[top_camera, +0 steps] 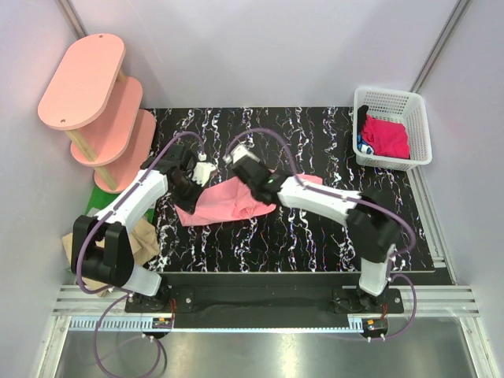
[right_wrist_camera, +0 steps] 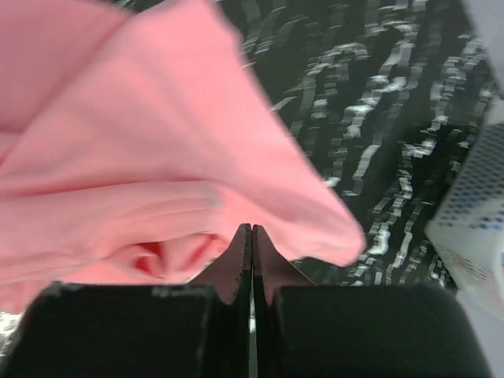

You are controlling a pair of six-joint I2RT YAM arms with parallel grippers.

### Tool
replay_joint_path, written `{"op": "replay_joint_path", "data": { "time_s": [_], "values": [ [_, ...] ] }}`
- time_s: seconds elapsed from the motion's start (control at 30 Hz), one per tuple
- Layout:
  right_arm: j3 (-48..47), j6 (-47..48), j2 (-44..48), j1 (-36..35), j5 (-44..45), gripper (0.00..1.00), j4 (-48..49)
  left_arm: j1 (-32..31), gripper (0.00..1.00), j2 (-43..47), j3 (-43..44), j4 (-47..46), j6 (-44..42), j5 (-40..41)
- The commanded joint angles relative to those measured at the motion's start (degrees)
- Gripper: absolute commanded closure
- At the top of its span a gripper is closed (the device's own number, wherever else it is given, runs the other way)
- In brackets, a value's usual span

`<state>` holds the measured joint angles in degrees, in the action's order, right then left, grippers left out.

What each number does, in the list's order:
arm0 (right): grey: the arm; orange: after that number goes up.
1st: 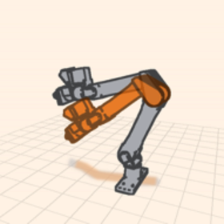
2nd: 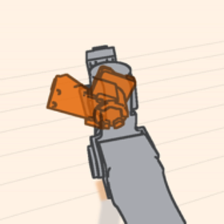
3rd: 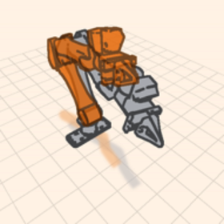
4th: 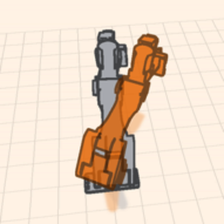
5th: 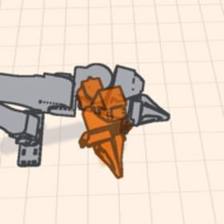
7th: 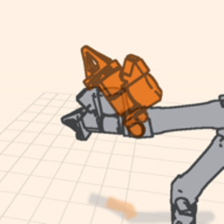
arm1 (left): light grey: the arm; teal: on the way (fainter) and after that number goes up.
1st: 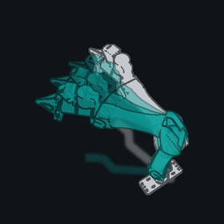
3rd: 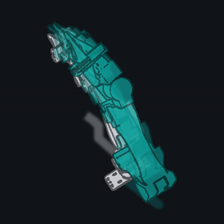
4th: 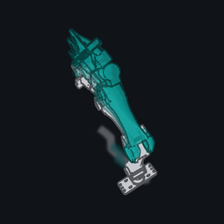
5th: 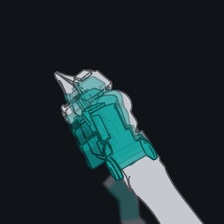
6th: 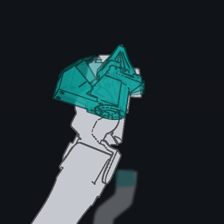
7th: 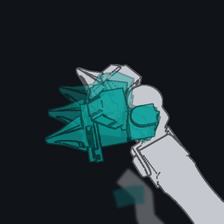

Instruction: Fold and stack the t-shirts

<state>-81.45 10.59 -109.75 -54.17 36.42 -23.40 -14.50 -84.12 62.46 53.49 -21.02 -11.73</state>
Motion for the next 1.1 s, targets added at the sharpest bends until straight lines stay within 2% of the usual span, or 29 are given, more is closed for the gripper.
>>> {"op": "replay_joint_path", "data": {
  "time_s": [0.0, 0.1, 0.13, 0.17, 0.23, 0.3, 0.33, 0.43, 0.63, 0.87, 1.07],
  "values": [
    [-1.6, 1.0, 13.6, 2.5, 6.6, 1.00, 2.5, 0.2, 1.00, 3.5, 0.2, -0.2, -0.4, 0.9],
    [-0.4, -1.2, 18.1, 2.5, 8.0, 1.00, 0.3, 0.2, 1.00, 4.7, -0.1, -0.1, -0.6, 1.4],
    [0.1, -2.3, 19.0, 2.5, 4.9, 1.00, -0.8, 0.2, 1.00, 5.1, -0.1, -0.1, -0.7, 1.6],
    [0.6, -3.5, 20.4, 2.6, 2.2, 0.94, -1.8, 0.2, 1.00, 5.4, -0.1, 0.0, -0.7, 1.6],
    [3.7, -5.9, 20.4, 2.4, -4.0, 0.70, -2.5, 0.2, 1.00, 5.9, 0.0, 0.0, -0.5, 1.4],
    [4.7, -8.3, 17.7, 2.3, -6.6, 0.59, -3.8, 0.2, 1.00, 5.8, 0.2, 0.2, -0.3, 1.1],
    [4.6, -8.8, 16.4, 2.1, -9.2, 0.47, -4.2, 0.2, 1.00, 5.8, 0.1, 0.1, 0.0, 0.9],
    [4.7, -9.1, 11.9, 0.0, -10.1, 0.28, -4.1, 0.2, 1.00, 5.3, -0.2, 0.1, 0.1, 0.7],
    [3.8, -4.0, 2.5, -4.9, -7.2, 0.28, -1.7, 0.2, 1.00, 4.0, -0.3, -0.1, 0.2, -0.1],
    [2.4, -3.6, 0.2, -7.3, -8.4, 0.29, -0.9, 0.2, 1.00, 3.4, -0.7, -0.6, -0.3, -0.2],
    [0.8, -3.5, -2.0, -7.4, -8.4, 0.35, -0.2, 0.2, 1.00, 3.0, -1.5, -1.1, -0.2, -1.2]
  ]
}}
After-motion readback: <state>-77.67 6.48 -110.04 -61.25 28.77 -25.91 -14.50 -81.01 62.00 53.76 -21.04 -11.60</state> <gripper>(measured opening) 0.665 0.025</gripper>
